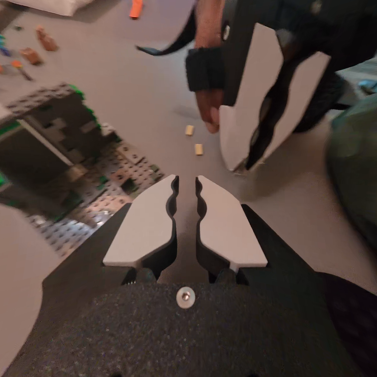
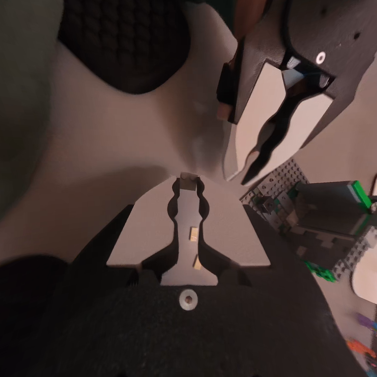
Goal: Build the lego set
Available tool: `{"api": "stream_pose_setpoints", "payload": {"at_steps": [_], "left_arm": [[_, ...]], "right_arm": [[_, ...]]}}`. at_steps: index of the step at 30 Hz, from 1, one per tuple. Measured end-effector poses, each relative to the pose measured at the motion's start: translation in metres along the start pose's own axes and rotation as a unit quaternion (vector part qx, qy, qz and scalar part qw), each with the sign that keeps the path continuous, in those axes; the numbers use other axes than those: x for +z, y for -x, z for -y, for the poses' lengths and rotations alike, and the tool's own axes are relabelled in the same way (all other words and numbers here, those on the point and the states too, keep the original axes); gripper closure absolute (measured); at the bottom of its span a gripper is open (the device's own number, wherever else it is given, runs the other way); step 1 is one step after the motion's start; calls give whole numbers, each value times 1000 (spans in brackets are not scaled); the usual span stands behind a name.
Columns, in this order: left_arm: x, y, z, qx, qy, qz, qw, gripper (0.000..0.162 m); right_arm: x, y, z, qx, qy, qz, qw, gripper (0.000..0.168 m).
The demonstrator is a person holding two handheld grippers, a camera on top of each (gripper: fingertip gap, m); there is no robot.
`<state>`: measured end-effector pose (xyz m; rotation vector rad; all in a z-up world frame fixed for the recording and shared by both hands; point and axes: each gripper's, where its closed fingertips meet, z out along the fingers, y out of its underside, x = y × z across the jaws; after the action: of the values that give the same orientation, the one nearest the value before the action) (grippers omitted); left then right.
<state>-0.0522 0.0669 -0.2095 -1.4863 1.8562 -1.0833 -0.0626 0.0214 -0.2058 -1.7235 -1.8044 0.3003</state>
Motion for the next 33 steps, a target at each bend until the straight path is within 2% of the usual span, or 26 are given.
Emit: {"api": "stream_pose_setpoints", "payload": {"at_steps": [1, 5, 13, 17, 23, 26, 29, 33], "left_arm": [[2, -9, 1, -11, -1, -29, 1000, 147], [12, -37, 5, -53, -3, -111, 992, 144], [23, -46, 27, -173, -45, -179, 968, 143], [21, -47, 37, -198, -60, -196, 959, 145], [23, -43, 36, -221, -55, -173, 958, 155], [22, -37, 38, -239, -76, -146, 957, 157], [14, -29, 43, -257, -111, -108, 954, 157], [0, -16, 52, -285, -169, -58, 942, 157]], "right_arm": [[-4, 2, -3, -20, 7, 0, 1000, 153], [-16, 5, -11, -82, 34, -7, 996, 153], [-30, -3, -13, -142, 48, -28, 988, 152], [-31, -6, -13, -172, 58, -30, 983, 152], [-30, -9, -15, -203, 70, -32, 976, 153], [-32, -15, -14, -161, 56, -49, 984, 152], [-39, -24, -10, -62, 2, -81, 995, 144], [-46, -41, -16, 96, -74, -166, 979, 143]]}}
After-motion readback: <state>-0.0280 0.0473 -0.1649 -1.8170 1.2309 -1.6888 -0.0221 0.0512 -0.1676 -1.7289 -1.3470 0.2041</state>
